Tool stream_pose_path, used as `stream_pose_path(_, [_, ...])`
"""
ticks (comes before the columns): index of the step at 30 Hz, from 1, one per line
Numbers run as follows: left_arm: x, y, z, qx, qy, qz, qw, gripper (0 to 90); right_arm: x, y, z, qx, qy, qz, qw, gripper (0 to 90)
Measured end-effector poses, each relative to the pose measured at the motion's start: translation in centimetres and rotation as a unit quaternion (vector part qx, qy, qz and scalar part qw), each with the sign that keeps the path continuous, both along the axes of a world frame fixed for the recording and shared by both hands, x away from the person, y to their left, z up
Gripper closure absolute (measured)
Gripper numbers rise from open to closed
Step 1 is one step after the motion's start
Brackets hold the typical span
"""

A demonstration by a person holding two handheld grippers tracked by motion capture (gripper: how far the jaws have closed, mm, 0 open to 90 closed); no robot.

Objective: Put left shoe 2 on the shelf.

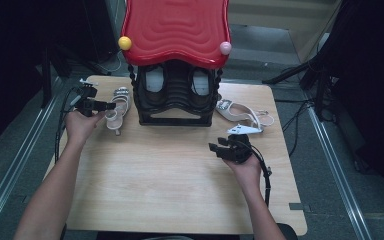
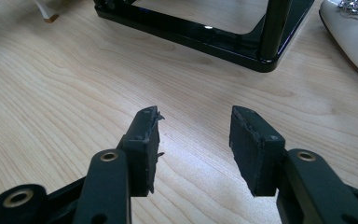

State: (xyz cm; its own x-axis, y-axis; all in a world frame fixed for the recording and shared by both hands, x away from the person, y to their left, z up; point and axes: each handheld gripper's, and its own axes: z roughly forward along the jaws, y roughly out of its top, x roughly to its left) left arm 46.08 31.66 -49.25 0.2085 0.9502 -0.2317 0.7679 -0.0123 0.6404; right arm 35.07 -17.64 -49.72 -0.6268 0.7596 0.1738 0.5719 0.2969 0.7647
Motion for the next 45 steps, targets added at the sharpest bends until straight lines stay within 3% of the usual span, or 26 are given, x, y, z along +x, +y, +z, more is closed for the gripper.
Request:
stream_pose_path(6, [0.2, -1.0, -0.6, 0.035, 0.007, -0.01, 0.9993, 54.8, 0.0, 0.1, 0.0, 0.001, 0.0, 0.0, 1.0, 53.6])
stream_pose_path(8, [0.3, -0.9, -0.8, 0.025, 0.007, -0.003, 0.9996, 53.3, 0.0, 0.1, 0.0, 0.001, 0.0, 0.0, 1.0, 53.6])
stream_pose_path(13, [0.4, -0.9, -0.9, 0.027, 0.007, 0.0, 0.9996, 55.4, 0.0, 0.1, 0.0, 0.002, 0.002, 0.0, 1.0, 53.6])
stream_pose_path(25, [0.3, -0.7, -0.7, 0.038, 0.017, 0.036, 0.9985, 79.3, 0.0, 0.2, -0.1, -0.001, 0.001, 0.003, 1.0, 53.5])
stream_pose_path(29, [0.5, -0.4, -0.5, 0.022, 0.024, 0.045, 0.9985, 81.0, 0.0, 0.2, -0.1, -0.001, 0.0, 0.002, 1.0, 53.5])
stream_pose_path(37, [0.1, -0.4, 1.0, 0.011, 0.001, 0.053, 0.9985, 81.6, 0.0, 0.1, 0.0, 0.001, -0.002, -0.001, 1.0, 53.5])
stream_pose_path(45, [-0.3, 0.5, 2.0, -0.017, 0.0, 0.058, 0.9982, 81.8, 0.0, 0.1, 0.0, 0.001, -0.003, 0.0, 1.0, 53.5])
